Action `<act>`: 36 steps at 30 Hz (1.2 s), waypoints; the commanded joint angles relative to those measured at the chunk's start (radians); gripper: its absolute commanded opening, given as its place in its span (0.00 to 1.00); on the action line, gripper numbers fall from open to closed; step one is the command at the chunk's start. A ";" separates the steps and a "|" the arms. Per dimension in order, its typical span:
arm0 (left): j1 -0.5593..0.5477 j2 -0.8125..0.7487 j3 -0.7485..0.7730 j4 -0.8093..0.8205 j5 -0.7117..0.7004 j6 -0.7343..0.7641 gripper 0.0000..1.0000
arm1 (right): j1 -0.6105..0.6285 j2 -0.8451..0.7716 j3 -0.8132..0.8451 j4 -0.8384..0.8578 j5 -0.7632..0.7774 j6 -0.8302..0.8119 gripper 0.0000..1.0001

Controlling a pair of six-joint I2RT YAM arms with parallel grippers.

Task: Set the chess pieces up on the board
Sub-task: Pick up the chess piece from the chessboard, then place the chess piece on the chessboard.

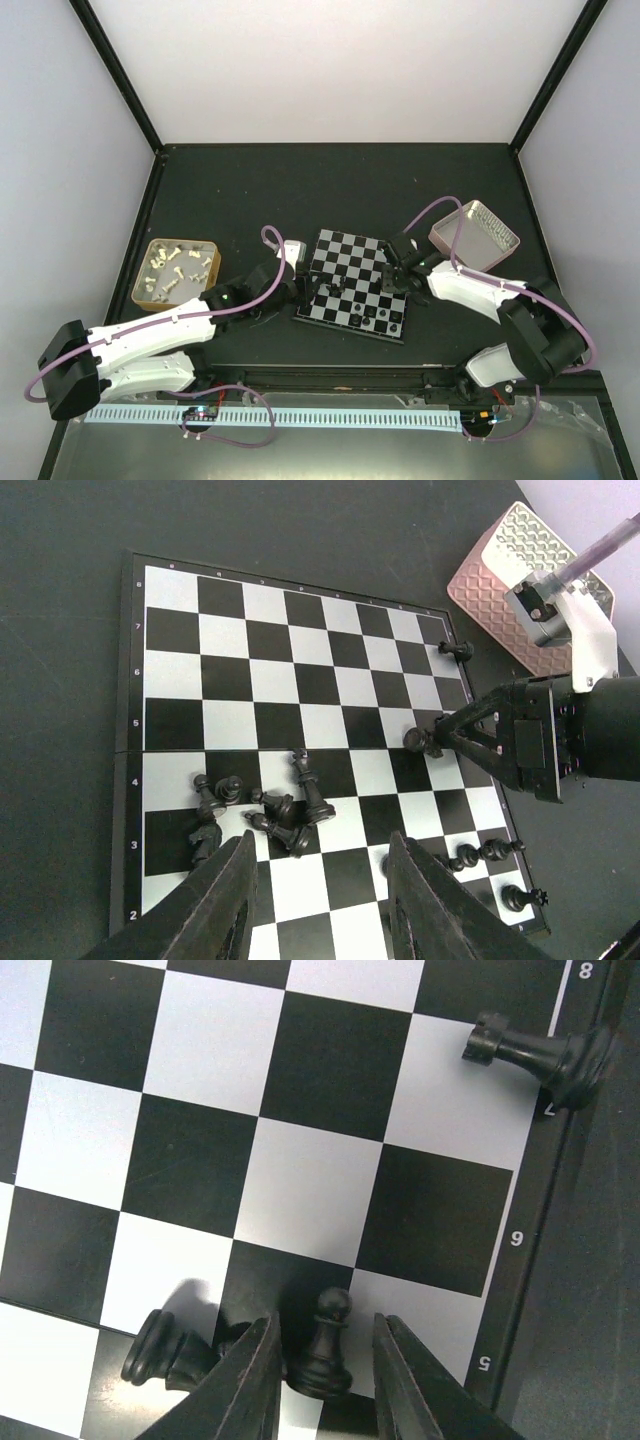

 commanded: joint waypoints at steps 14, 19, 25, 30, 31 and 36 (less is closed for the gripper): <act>0.008 -0.042 0.001 -0.001 0.010 -0.010 0.39 | 0.042 0.007 -0.024 -0.028 0.081 0.011 0.13; 0.011 -0.055 0.001 0.026 0.025 -0.010 0.42 | 0.048 -0.134 -0.067 0.065 0.066 -0.047 0.13; 0.052 -0.096 0.014 0.072 0.148 -0.037 0.53 | 0.047 -0.403 -0.158 0.314 -0.184 -0.198 0.13; 0.121 -0.123 0.047 0.087 0.362 -0.097 0.67 | 0.048 -0.538 -0.213 0.530 -0.552 -0.274 0.14; 0.136 -0.131 0.046 0.107 0.414 -0.123 0.69 | 0.047 -0.552 -0.218 0.565 -0.614 -0.283 0.15; 0.198 -0.135 0.036 0.246 0.679 -0.210 0.77 | 0.049 -0.579 -0.234 0.713 -0.842 -0.324 0.17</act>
